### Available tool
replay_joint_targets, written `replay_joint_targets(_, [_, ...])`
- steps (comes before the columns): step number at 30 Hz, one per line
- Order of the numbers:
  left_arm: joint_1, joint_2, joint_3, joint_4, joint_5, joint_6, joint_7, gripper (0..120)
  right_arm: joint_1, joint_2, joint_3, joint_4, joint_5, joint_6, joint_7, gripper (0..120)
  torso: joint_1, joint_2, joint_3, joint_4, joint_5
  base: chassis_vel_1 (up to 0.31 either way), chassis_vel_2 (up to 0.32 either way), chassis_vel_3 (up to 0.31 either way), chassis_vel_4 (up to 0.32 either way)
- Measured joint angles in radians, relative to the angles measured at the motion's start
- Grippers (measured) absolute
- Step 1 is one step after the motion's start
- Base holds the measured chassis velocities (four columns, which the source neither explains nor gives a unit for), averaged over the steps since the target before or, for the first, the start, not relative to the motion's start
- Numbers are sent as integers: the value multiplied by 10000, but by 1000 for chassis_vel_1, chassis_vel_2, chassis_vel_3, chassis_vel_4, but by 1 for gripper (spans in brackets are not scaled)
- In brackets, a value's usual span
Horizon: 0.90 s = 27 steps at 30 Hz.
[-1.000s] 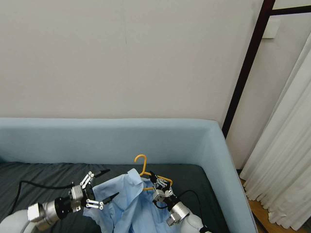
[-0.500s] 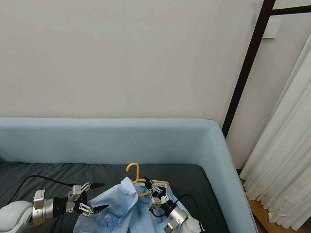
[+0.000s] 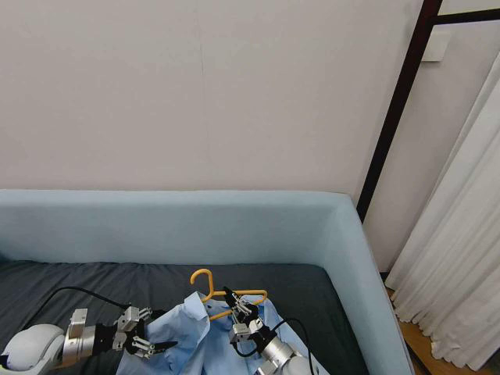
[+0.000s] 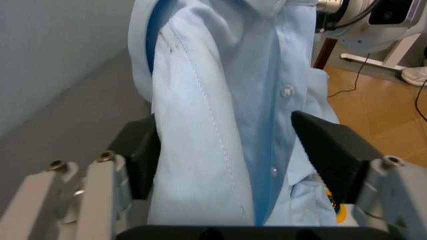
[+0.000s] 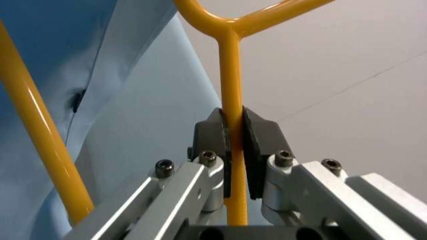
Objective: Pick up the clothes from the sofa and hang them on the clothes hanger.
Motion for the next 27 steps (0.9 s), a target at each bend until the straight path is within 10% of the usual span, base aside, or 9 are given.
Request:
replay_joint_targets(17, [-579,-240,306,697,545,-174,270,7,-130,-46,-132,-42,-133,32,-35,5,0,0,0,0,0,0,0,0,0])
replay_joint_targets(27, [-374,-294,88,843,1120,-493,480,3,-63,43,-359,17,216,227,-198,5,1,0,0,1,0,0,0,0,0])
